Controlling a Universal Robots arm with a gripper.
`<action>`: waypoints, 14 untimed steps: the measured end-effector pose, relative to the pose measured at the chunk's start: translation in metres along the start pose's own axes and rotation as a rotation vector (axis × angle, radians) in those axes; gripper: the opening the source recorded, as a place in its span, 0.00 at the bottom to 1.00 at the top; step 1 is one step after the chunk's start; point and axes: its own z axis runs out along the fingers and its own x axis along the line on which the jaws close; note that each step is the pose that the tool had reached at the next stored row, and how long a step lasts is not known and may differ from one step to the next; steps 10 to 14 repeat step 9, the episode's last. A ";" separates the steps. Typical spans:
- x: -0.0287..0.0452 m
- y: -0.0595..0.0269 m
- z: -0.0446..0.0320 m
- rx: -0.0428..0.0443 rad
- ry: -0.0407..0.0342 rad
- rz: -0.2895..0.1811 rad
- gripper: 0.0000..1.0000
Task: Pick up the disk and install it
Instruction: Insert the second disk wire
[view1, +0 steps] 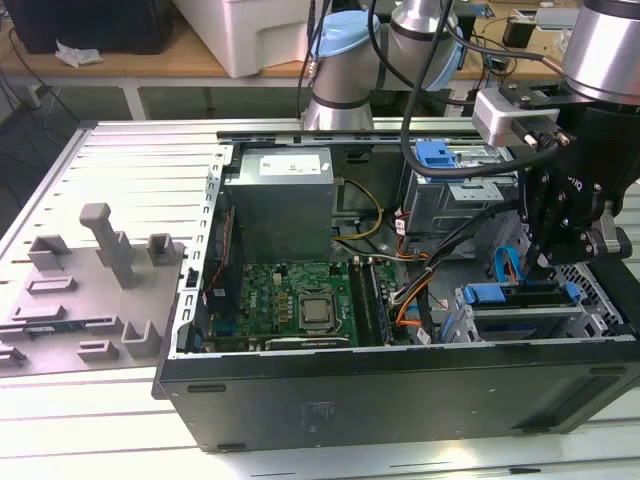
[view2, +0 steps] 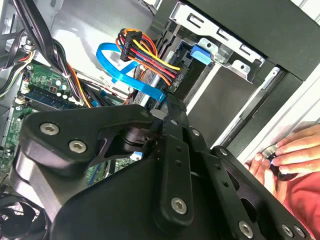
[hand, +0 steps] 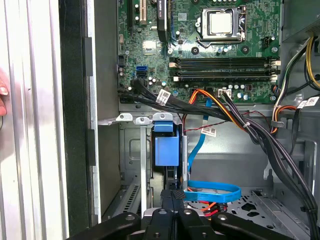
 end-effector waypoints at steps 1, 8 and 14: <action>0.0000 0.0000 0.0000 0.0000 0.0000 0.000 0.11; 0.0000 -0.0001 -0.0005 0.0000 0.0000 0.000 0.11; 0.0001 0.0000 -0.0006 0.0000 0.0000 0.000 0.11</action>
